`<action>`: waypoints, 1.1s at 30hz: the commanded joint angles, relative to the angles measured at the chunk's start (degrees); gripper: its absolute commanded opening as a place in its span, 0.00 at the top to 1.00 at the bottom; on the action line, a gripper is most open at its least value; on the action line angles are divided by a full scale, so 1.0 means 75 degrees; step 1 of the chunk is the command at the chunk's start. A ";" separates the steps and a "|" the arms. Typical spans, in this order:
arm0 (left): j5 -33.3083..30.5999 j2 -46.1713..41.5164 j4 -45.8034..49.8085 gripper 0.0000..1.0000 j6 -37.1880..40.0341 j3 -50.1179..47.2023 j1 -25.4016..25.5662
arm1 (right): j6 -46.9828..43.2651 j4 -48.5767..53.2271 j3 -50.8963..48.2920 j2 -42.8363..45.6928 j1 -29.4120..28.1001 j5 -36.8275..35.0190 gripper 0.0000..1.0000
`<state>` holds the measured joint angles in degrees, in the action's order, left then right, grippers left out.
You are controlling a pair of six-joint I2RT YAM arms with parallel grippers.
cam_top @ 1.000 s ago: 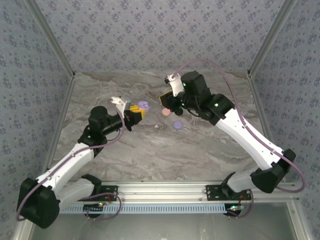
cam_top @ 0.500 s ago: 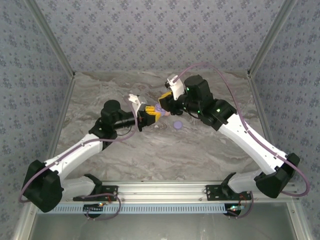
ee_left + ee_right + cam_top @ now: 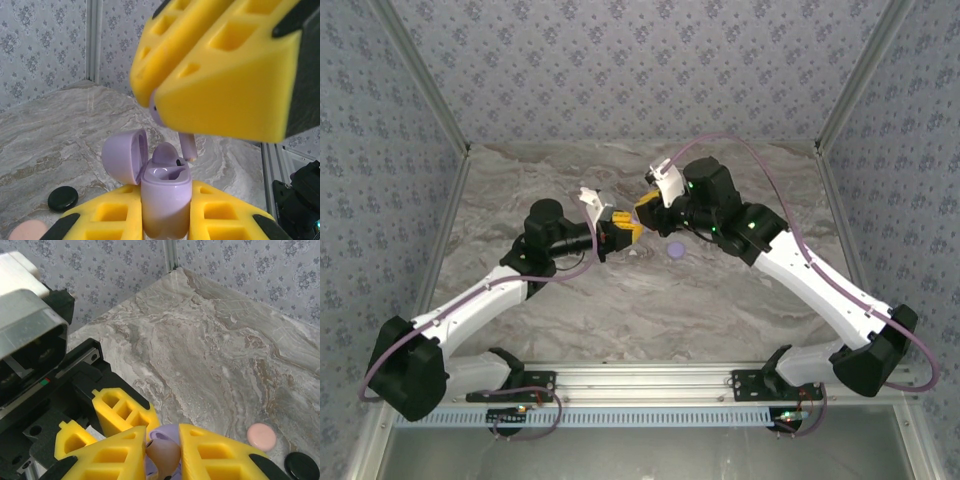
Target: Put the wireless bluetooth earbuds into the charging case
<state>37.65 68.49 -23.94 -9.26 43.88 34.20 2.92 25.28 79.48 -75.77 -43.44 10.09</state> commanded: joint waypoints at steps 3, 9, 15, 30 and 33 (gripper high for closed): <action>-0.0031 0.0027 -0.0358 1.00 -0.0054 0.0289 0.0030 | -0.0142 -0.0056 -0.0098 0.0106 -0.0079 -0.0155 0.76; -0.0028 0.0014 -0.0358 1.00 -0.0055 0.0269 0.0037 | -0.0188 -0.0014 -0.0109 0.0083 -0.0105 -0.0257 0.76; -0.0028 0.0043 -0.0377 1.00 -0.0067 0.0265 0.0028 | -0.0202 -0.0027 -0.0139 0.0059 -0.0126 -0.0401 0.76; -0.0018 0.0067 -0.0409 1.00 -0.0070 0.0238 0.0044 | -0.0155 -0.0200 -0.0133 -0.0044 -0.0126 -0.0568 0.76; -0.0022 0.0062 -0.0428 1.00 -0.0079 0.0232 0.0040 | -0.0132 -0.0207 -0.0133 -0.0091 -0.0132 -0.0507 0.76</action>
<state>37.65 68.79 -24.25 -9.52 43.88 34.20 2.09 25.02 78.76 -76.03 -44.03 6.85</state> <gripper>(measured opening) 0.190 0.238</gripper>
